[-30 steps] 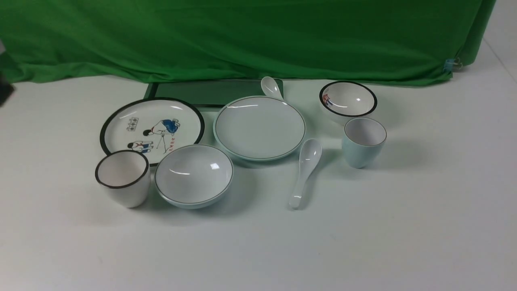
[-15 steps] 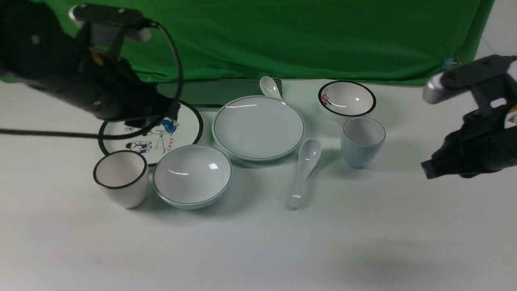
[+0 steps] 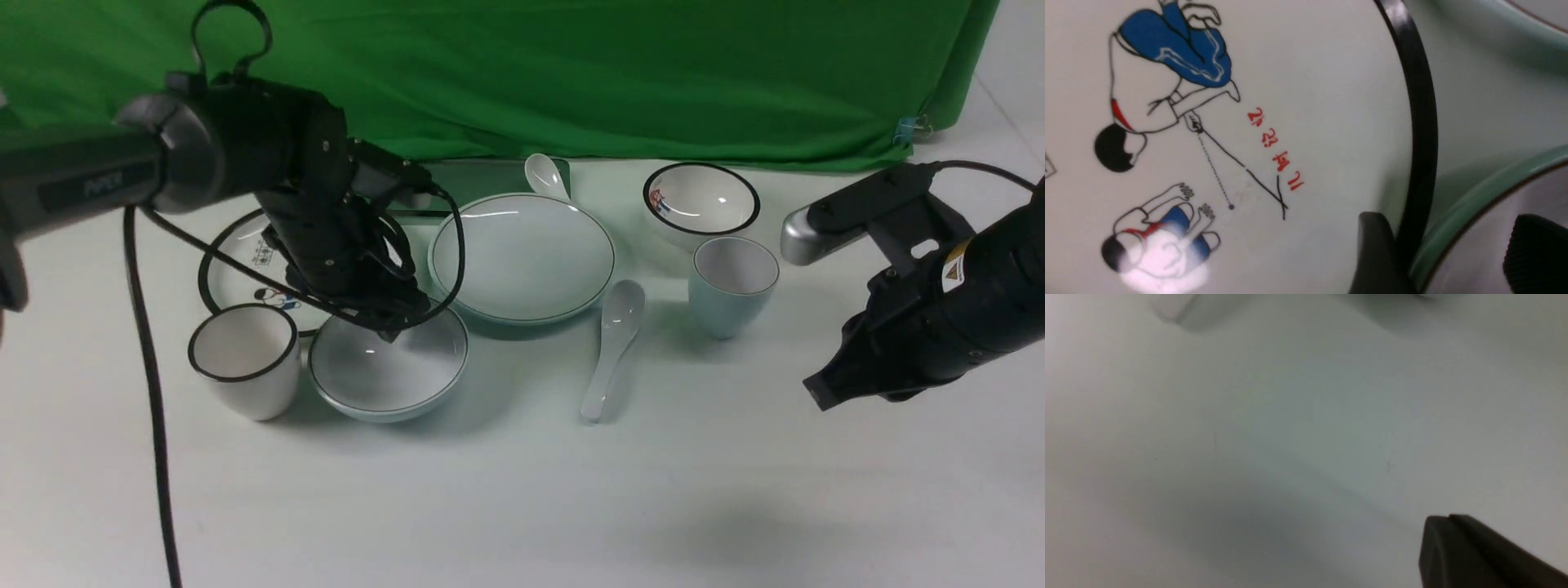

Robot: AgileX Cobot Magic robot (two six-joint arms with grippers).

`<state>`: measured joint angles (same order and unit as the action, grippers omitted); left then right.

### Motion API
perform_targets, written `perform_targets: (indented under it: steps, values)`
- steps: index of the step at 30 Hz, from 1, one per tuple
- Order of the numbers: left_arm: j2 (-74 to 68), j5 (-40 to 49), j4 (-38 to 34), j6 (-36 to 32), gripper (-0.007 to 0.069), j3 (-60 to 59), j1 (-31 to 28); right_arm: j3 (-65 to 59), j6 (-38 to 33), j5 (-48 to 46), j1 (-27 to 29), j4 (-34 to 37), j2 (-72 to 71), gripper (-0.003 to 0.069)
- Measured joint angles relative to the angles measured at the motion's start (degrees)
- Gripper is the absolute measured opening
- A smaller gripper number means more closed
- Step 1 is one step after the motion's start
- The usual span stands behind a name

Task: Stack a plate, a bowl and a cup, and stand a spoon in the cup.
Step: Use the left arm to grab a blue rice bowl, then use the left arm to put the blue rice bowl into the blue large plate in the middle

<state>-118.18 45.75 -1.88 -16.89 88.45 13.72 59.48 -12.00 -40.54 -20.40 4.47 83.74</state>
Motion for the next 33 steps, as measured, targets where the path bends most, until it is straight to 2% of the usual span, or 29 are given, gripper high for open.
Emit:
perform_targets:
  steps: [6,8,11,14,17,19,24,27,31,32,33]
  values:
    - [-0.2,1.5,-4.5,-0.6,0.0039,2.3,0.0,0.0,0.0,0.2,0.0,0.0,0.0,0.0014]
    - [-0.1,4.2,-6.9,-1.8,-0.0001,4.5,0.0,0.0,0.0,0.4,0.0,0.0,0.0,0.0014]
    - [-0.2,9.0,-10.0,-4.3,-0.0011,9.3,0.0,0.0,0.0,0.7,0.0,0.0,0.0,0.0014]
    - [-0.3,9.7,-13.1,-5.5,-0.0011,14.7,0.0,0.0,0.0,1.2,0.0,0.0,0.0,0.0014]
    - [-0.4,6.1,-15.4,-5.7,-0.0011,17.4,0.0,0.0,-0.1,1.6,0.0,0.0,0.0,0.0014]
    - [-1.3,-1.7,-17.7,-5.5,-0.0011,19.1,0.0,0.0,0.4,2.5,0.0,0.0,0.0,0.0015]
    - [-5.9,-9.8,-20.1,-4.9,-0.0011,19.3,0.0,0.0,1.5,2.8,0.0,1.7,0.5,0.0022]
    - [-8.7,-10.2,-20.1,-4.9,-0.0011,19.3,0.0,0.1,1.6,4.3,0.0,2.4,1.3,0.0072]
    - [-11.2,-10.2,-20.1,-4.8,0.0002,19.2,0.0,2.7,2.6,5.8,0.0,2.6,2.9,0.0243]
    - [-11.3,-10.3,-20.1,-4.8,0.0004,19.2,0.0,3.0,3.0,5.8,0.0,2.6,3.1,0.0253]
    - [-11.5,-10.7,-20.3,-4.7,0.0029,19.2,0.0,5.4,3.9,4.9,0.2,2.6,4.4,0.0328]
